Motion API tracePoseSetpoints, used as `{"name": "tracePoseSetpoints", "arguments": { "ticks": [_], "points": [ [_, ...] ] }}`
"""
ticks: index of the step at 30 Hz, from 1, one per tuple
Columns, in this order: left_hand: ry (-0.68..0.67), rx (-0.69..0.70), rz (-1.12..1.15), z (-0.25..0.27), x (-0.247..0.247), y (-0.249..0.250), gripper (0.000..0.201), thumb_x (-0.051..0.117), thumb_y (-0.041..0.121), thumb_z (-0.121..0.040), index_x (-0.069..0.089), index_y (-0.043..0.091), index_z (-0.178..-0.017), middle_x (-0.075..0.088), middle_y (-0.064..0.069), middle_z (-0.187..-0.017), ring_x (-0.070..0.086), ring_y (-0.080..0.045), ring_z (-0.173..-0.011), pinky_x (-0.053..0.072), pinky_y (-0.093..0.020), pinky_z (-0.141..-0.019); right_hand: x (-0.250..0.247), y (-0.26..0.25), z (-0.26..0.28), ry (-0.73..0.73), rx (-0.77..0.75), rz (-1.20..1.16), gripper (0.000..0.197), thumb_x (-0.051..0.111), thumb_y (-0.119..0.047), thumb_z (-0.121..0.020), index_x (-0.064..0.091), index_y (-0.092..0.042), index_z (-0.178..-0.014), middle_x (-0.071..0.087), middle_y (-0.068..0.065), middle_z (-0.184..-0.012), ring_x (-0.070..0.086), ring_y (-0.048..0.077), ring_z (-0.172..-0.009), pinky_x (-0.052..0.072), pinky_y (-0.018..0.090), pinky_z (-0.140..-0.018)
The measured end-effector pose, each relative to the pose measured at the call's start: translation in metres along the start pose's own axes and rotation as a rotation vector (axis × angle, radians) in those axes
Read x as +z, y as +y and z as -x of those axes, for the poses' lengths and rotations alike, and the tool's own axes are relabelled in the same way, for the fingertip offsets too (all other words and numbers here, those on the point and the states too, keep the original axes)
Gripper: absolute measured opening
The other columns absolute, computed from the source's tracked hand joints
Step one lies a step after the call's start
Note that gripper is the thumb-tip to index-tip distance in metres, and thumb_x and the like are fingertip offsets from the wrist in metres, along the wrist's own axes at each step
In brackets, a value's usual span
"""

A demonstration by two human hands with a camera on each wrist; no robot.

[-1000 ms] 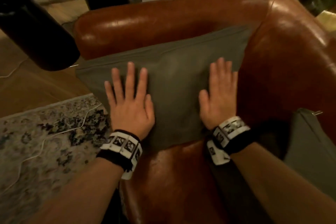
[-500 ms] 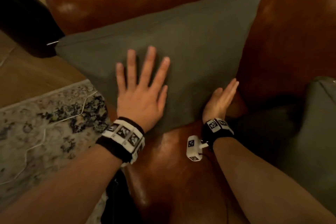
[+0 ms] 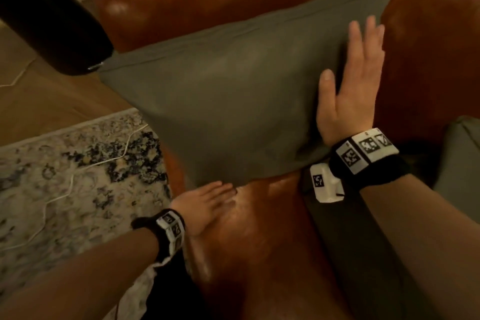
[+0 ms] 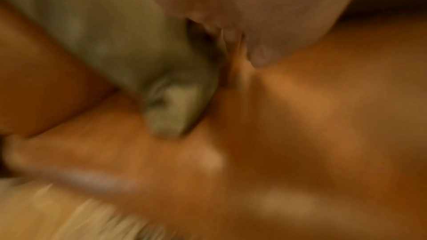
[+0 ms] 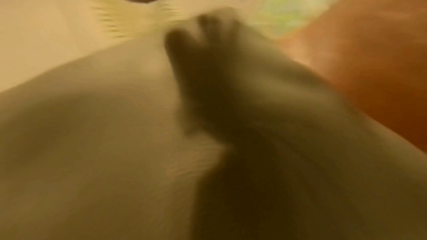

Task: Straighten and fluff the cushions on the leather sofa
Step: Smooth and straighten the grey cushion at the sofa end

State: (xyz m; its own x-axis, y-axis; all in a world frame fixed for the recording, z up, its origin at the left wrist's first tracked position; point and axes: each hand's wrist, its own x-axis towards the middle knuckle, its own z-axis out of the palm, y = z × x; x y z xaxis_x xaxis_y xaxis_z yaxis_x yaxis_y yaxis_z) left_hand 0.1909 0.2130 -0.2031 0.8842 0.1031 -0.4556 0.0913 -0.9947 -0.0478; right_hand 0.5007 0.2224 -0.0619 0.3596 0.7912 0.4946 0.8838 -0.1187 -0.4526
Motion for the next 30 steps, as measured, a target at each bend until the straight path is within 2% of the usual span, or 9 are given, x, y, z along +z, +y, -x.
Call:
{"name": "tracePoseSetpoints", "arguments": {
  "ticks": [1, 3, 6, 8, 11, 16, 21, 25, 30],
  "points": [
    [0.081, 0.038, 0.020, 0.005, -0.013, 0.007, 0.061, 0.038, 0.030, -0.083, 0.047, 0.022, -0.142, 0.046, -0.004, -0.149, 0.037, -0.026, -0.142, -0.003, -0.040, -0.119, -0.001, -0.008, -0.001, -0.003, -0.091, 0.060, 0.057, 0.041, -0.027, -0.101, 0.025, -0.006, -0.151, 0.019, 0.023, -0.159, 0.011, 0.041, -0.148, 0.009, 0.053, -0.121],
    [0.357, 0.030, 0.084, 0.010, -0.052, 0.014, 0.051, 0.050, 0.035, -0.079, 0.060, 0.027, -0.129, 0.057, 0.001, -0.139, 0.042, -0.027, -0.136, 0.022, -0.044, -0.112, 0.005, -0.020, 0.004, -0.050, -0.275, 0.124, 0.055, 0.041, -0.028, -0.099, 0.031, -0.009, -0.150, 0.025, 0.021, -0.157, 0.014, 0.039, -0.147, 0.010, 0.057, -0.119],
    [0.819, -0.446, 0.217, 0.000, -0.120, -0.018, 0.046, 0.048, 0.034, -0.088, 0.050, 0.029, -0.134, 0.040, -0.001, -0.151, 0.025, -0.031, -0.142, 0.014, -0.048, -0.119, 0.028, -0.032, 0.012, -0.184, -0.422, 0.225, 0.054, 0.038, -0.033, -0.099, 0.031, -0.019, -0.151, 0.026, 0.012, -0.158, 0.018, 0.035, -0.148, 0.012, 0.059, -0.118],
    [0.796, -0.796, 0.267, -0.006, -0.135, -0.058, 0.057, 0.041, 0.041, -0.093, 0.030, 0.030, -0.148, 0.024, -0.001, -0.159, 0.011, -0.033, -0.147, 0.000, -0.047, -0.121, 0.038, -0.025, 0.005, -0.237, -0.440, 0.338, 0.056, 0.037, -0.038, -0.099, 0.028, -0.024, -0.152, 0.024, 0.008, -0.160, 0.017, 0.032, -0.149, 0.011, 0.058, -0.118],
    [0.647, -0.964, 0.323, -0.001, -0.121, -0.102, 0.066, 0.034, 0.051, -0.094, 0.013, 0.033, -0.154, 0.011, -0.001, -0.163, 0.003, -0.032, -0.150, -0.002, -0.051, -0.121, 0.033, 0.007, -0.021, -0.284, -0.298, 0.430, 0.064, 0.034, -0.046, -0.096, 0.018, -0.027, -0.155, 0.016, 0.004, -0.163, 0.009, 0.026, -0.151, 0.002, 0.050, -0.121],
    [0.705, -1.062, 0.391, -0.002, -0.138, -0.086, 0.067, 0.037, 0.046, -0.092, 0.016, 0.031, -0.155, 0.006, -0.003, -0.164, -0.002, -0.038, -0.150, 0.000, -0.056, -0.120, 0.015, 0.006, -0.031, -0.292, -0.204, 0.428, 0.065, 0.030, -0.048, -0.096, 0.017, -0.025, -0.156, 0.011, 0.004, -0.164, 0.005, 0.027, -0.151, 0.002, 0.053, -0.121],
    [0.644, -0.943, 0.352, -0.031, -0.177, -0.085, 0.067, 0.034, 0.044, -0.093, 0.015, 0.028, -0.155, 0.007, 0.004, -0.164, -0.001, -0.030, -0.151, 0.004, -0.056, -0.120, 0.042, -0.050, -0.034, -0.371, -0.483, 0.420, 0.059, 0.030, -0.043, -0.099, 0.023, -0.023, -0.155, 0.020, 0.001, -0.162, 0.012, 0.026, -0.151, 0.009, 0.055, -0.120],
    [0.595, -0.925, 0.293, -0.010, -0.161, -0.128, 0.064, 0.029, 0.052, -0.094, 0.016, 0.034, -0.154, 0.013, 0.003, -0.163, 0.007, -0.029, -0.151, 0.007, -0.053, -0.121, 0.038, -0.016, -0.076, -0.384, -0.362, 0.481, 0.066, 0.026, -0.059, -0.096, 0.018, -0.030, -0.155, 0.020, -0.001, -0.163, 0.012, 0.024, -0.151, 0.005, 0.048, -0.121],
    [0.580, -0.999, 0.261, 0.034, -0.134, -0.150, 0.064, 0.027, 0.054, -0.096, 0.013, 0.032, -0.155, 0.010, 0.002, -0.164, 0.001, -0.027, -0.152, 0.003, -0.045, -0.123, 0.014, 0.031, -0.086, -0.359, -0.109, 0.501, 0.067, 0.020, -0.063, -0.095, 0.012, -0.033, -0.155, 0.012, -0.004, -0.164, 0.004, 0.020, -0.152, 0.002, 0.056, -0.120]
  ]
}}
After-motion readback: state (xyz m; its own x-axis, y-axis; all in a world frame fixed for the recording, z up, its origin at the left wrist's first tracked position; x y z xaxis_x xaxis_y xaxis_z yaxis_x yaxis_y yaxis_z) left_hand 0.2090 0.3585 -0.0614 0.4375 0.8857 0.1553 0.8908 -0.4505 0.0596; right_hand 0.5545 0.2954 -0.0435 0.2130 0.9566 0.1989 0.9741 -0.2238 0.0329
